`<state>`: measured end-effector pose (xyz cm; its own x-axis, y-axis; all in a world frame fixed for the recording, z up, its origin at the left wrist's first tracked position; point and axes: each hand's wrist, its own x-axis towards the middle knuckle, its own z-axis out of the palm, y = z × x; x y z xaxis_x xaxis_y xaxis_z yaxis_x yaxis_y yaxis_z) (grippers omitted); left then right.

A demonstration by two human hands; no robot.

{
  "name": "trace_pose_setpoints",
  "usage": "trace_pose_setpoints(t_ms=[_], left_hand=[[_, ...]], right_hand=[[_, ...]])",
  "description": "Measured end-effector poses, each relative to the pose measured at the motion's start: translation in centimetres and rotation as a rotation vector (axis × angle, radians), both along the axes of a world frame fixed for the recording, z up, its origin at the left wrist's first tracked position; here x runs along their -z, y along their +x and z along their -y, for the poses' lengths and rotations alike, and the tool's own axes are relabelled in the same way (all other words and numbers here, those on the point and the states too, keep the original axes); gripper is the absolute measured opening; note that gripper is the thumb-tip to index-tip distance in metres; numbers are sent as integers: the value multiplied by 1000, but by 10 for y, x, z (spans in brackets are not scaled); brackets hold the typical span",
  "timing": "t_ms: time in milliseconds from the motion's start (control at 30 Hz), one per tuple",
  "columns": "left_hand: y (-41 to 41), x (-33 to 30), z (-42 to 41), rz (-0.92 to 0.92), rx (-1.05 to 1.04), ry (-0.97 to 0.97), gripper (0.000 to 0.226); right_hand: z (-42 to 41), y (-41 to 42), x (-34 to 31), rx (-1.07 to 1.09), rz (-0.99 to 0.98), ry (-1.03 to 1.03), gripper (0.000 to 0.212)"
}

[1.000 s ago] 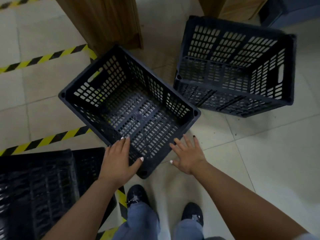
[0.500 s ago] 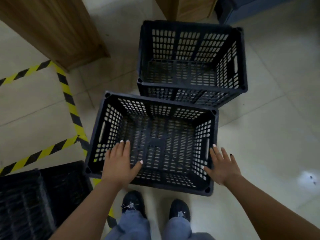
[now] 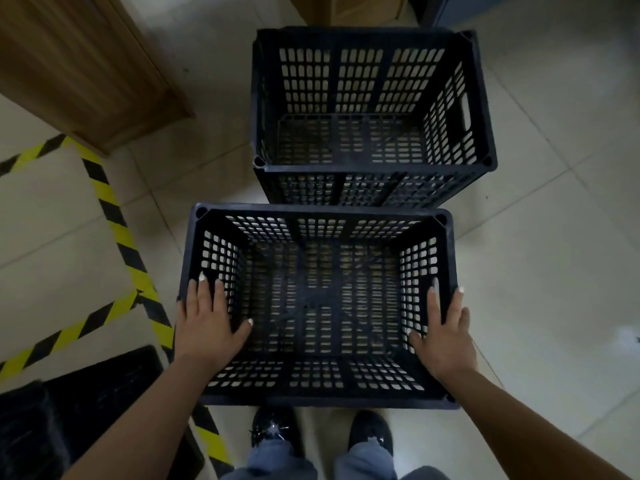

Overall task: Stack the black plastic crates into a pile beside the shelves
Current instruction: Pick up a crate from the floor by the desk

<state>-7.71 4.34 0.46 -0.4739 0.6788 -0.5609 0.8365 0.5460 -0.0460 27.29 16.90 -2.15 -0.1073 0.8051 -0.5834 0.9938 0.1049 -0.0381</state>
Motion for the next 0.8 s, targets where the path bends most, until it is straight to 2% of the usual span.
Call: trace_pose_setpoints(t_ms=[233,367,433,533,667,800], left_hand=[[-15,14,19,26,-34,-55,91],[-14,18,11,72,-142,64,87],[-18,18,2,82,-219,80,84],[-27,15,-3,100,-213,42,82],[-29,0,8,115,-216,20,80],[-27,-33,27,128,-226,6,81]], right_hand=[[-11,-15,14,165,-8,117,86],[-13,-19,14,190,0,128,87],[-18,-19,9,223,-92,148,80],[-30,-13,0,299,-238,202,71],[-28,-9,-20,301,-238,201,74],[-15,-7,-66,317,-247,166,76]])
